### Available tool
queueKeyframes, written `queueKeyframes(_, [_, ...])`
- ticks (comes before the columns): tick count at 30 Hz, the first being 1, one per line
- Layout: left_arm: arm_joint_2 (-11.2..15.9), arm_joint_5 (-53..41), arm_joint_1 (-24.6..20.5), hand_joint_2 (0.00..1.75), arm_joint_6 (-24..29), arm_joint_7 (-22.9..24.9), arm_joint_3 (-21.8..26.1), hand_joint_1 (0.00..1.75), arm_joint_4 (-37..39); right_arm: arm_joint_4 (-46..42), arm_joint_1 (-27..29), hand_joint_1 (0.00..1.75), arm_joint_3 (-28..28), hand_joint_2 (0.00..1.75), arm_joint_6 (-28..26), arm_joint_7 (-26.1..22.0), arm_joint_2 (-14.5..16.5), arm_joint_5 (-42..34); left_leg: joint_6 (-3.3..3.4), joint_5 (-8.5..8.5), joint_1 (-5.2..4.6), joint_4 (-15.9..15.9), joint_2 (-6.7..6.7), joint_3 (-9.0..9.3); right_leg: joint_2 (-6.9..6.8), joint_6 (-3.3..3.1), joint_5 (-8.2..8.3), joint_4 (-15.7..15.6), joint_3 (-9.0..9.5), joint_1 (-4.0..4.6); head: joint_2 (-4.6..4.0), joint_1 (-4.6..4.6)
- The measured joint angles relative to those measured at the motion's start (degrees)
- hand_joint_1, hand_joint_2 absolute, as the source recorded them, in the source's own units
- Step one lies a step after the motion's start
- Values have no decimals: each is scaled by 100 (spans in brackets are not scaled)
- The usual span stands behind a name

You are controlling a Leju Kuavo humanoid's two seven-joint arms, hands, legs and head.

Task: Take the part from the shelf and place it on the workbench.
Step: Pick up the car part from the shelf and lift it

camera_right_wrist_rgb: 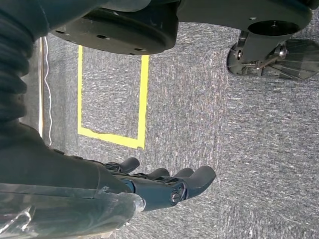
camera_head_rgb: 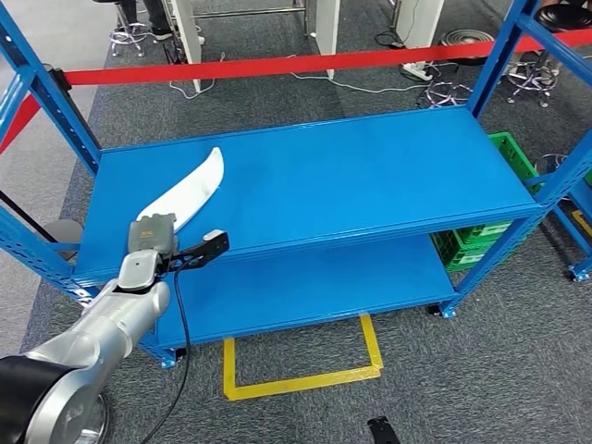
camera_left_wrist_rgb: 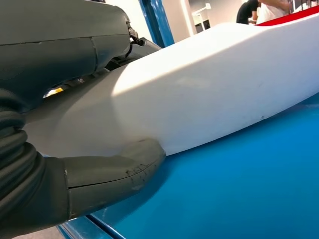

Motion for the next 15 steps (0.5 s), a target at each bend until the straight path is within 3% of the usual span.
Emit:
queueKeyframes(10, [30,-56,15,175,193,-152,7,175,4,0,-1,0,0,175,1,-10,0,34,0,0,0,0,0,0,0,0,0,0,0,0,0,1])
queueKeyframes(15, [22,9,47,175,674,-550,61,175,4,0,6,0,-1,175,1,-17,-1,16,-1,2,0,0,0,0,1,0,0,0,-6,0,0,1])
